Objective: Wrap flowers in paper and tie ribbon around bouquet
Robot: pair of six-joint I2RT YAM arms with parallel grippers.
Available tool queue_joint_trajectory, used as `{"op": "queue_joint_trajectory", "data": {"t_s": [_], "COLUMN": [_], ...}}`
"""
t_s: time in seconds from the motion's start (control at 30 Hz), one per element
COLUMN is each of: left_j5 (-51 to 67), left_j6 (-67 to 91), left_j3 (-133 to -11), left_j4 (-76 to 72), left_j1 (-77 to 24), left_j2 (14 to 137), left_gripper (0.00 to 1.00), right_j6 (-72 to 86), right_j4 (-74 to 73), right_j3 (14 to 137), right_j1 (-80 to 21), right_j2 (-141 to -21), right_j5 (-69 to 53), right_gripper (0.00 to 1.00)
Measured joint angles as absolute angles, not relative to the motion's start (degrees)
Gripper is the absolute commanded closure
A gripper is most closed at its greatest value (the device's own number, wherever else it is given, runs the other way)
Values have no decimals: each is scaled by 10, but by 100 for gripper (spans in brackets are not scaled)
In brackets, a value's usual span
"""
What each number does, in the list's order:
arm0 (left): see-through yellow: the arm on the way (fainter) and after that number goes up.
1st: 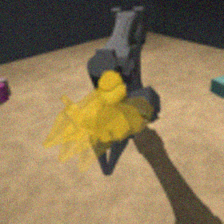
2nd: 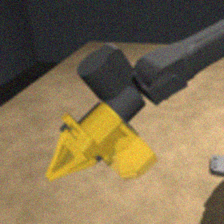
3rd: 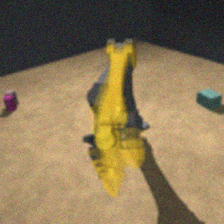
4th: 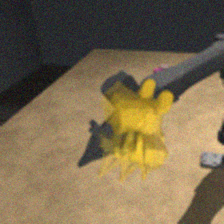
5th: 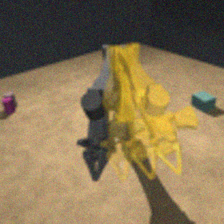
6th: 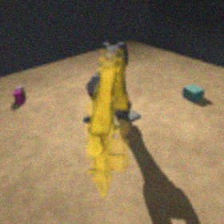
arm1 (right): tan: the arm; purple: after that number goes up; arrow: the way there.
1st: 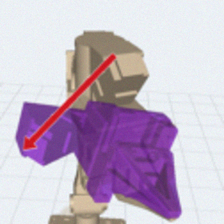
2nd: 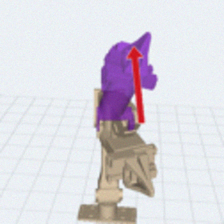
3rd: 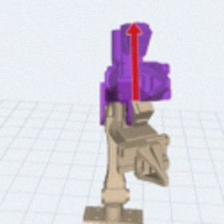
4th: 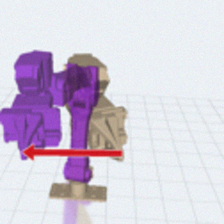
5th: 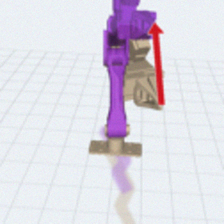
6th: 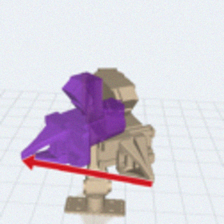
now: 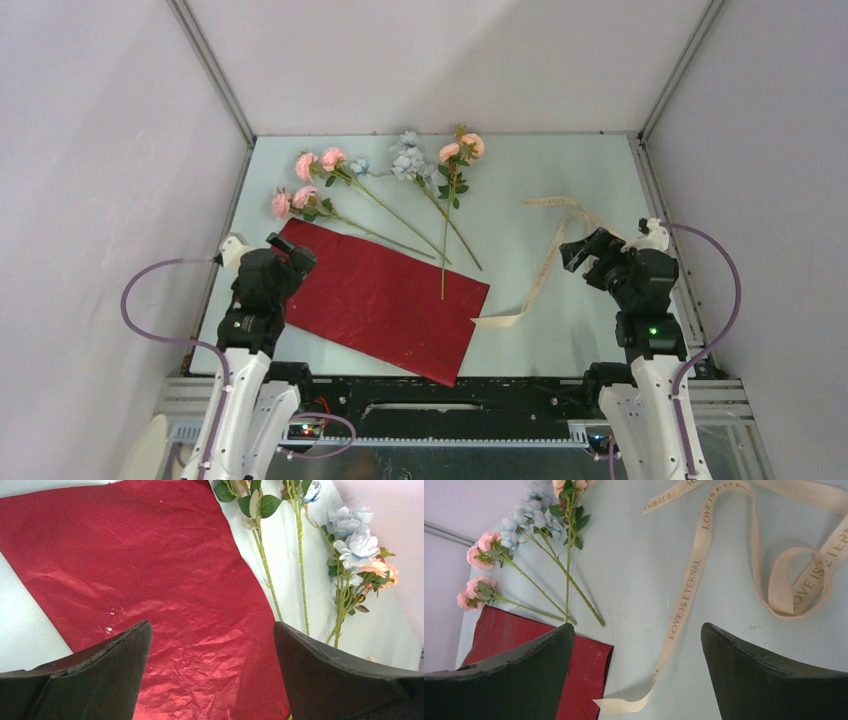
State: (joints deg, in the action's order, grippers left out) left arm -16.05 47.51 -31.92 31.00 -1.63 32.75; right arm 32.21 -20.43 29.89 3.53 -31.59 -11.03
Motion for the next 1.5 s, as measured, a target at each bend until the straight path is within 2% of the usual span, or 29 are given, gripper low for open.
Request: {"op": "queue_joint_trajectory", "data": {"t_s": [0.23, 0.4, 0.57, 0.8, 0.97, 1.1, 1.2, 1.33, 1.5], "left_j5": [-161, -157, -126, -72, -55, -43, -38, -27, 23], "left_j6": [475, 475, 476, 481, 482, 488, 496, 506, 505], "left_j3": [-318, -308, -345, -552, -668, -752, -765, -790, -893], "left_j4": [301, 217, 109, 60, 69, 93, 96, 101, 122], "left_j1": [-16, -16, -14, -8, -6, -6, -6, -5, -5], "left_j2": [340, 387, 573, 910, 1047, 1126, 1149, 1170, 1245], "left_gripper": [2, 2, 2, 2, 1, 5, 8, 24, 27], "right_j6": [294, 282, 286, 289, 283, 277, 273, 269, 264], "right_j4": [-197, -181, -180, -170, -170, -174, -179, -183, -189], "right_j3": [298, 298, 298, 298, 298, 298, 298, 298, 298], "right_j1": [35, 35, 35, 36, 37, 39, 39, 40, 41], "right_j2": [-296, -287, -296, -333, -334, -324, -316, -309, -308], "right_j5": [-154, -174, -174, -189, -192, -181, -172, -162, -153], "right_gripper": [0, 0, 0, 0, 0, 0, 0, 0, 0]}}
